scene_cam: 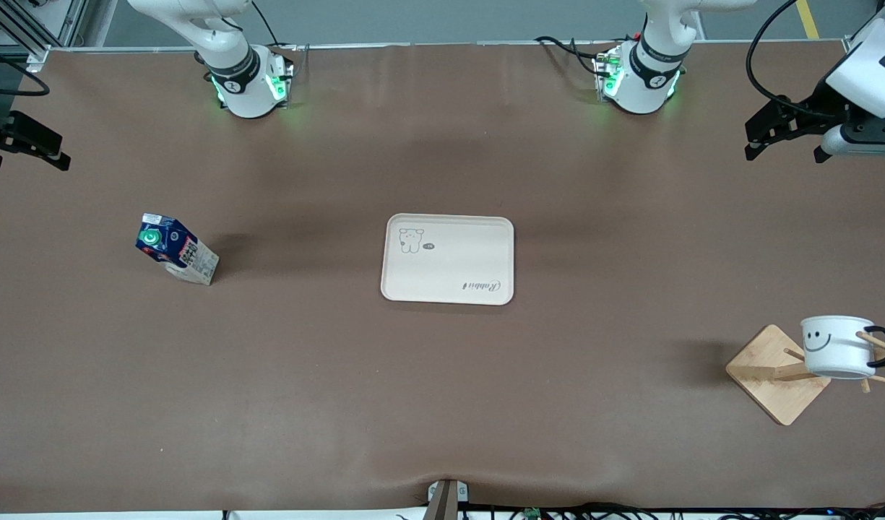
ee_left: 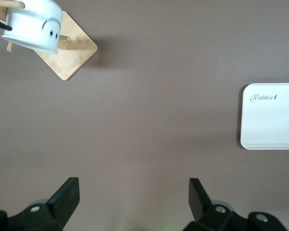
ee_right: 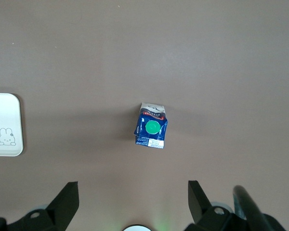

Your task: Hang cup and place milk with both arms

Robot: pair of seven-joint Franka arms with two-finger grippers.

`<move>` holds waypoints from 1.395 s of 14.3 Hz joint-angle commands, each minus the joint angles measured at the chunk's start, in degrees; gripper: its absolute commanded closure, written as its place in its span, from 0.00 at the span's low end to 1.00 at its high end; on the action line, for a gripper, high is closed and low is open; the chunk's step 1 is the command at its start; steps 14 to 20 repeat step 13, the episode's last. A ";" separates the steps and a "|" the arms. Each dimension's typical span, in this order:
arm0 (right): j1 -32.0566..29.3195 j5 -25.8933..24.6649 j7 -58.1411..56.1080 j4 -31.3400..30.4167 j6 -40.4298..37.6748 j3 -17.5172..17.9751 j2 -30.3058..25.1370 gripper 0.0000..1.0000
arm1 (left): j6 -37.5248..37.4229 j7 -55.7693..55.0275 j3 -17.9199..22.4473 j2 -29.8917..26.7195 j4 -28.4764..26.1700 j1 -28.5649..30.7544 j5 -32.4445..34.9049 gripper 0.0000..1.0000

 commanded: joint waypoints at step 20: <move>-1.74 0.32 0.69 1.74 -0.79 0.29 1.43 0.00 | -4.03 -3.83 0.58 0.52 2.52 -0.57 -0.60 0.00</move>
